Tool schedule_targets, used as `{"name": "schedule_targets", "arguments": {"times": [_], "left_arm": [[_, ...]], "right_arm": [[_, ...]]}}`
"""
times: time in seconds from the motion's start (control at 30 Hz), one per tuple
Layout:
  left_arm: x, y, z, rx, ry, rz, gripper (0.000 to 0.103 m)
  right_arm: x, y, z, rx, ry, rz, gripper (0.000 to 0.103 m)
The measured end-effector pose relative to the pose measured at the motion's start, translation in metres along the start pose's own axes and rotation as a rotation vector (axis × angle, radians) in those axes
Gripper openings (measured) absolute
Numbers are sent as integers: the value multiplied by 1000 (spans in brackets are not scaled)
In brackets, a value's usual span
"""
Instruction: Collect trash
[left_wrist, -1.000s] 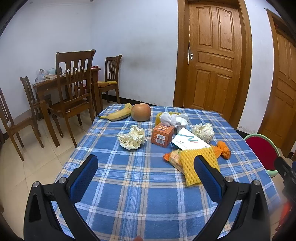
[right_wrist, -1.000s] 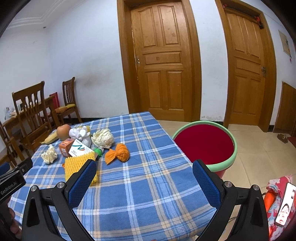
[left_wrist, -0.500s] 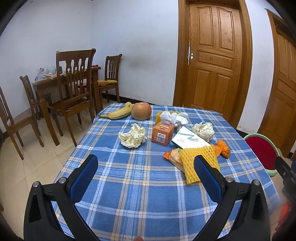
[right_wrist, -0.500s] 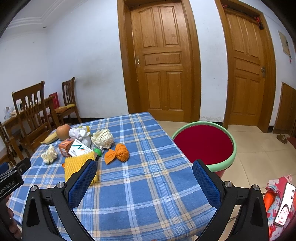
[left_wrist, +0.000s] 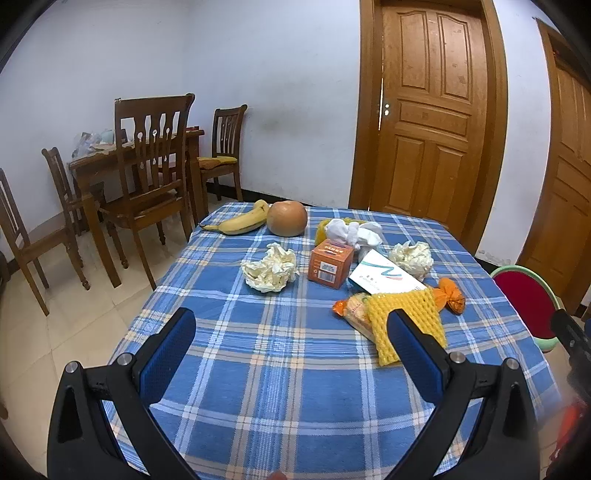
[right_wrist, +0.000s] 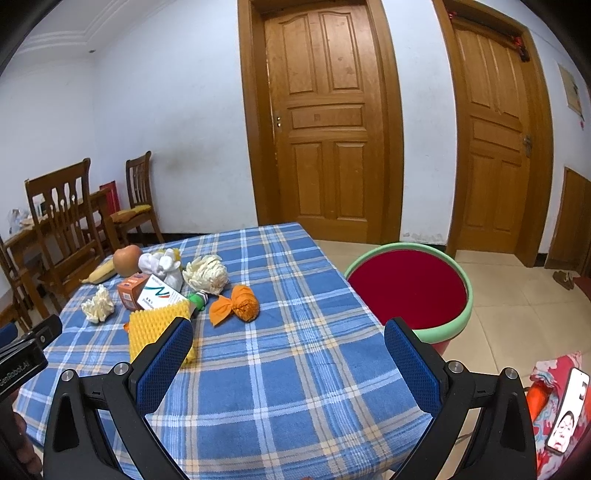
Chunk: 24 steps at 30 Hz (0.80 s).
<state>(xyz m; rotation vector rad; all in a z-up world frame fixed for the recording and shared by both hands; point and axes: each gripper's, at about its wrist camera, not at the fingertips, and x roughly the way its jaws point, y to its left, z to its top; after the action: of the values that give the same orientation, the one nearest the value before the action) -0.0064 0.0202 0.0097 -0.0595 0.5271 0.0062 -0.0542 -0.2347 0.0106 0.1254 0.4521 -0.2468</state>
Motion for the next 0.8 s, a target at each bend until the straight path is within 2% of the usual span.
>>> {"name": "schedule_targets", "arguments": {"times": [0.37,0.63,0.8], "left_arm": [[8,5,9,8,10,20,102],[22,13,32,26,34,6,102],[39,17,45,49,39,26,102]], "right_arm": [[4,1,6,-10,-2,4,103],[19,9,19,-27,6,29,103],[31,12,26,-18,15,31,103]]}}
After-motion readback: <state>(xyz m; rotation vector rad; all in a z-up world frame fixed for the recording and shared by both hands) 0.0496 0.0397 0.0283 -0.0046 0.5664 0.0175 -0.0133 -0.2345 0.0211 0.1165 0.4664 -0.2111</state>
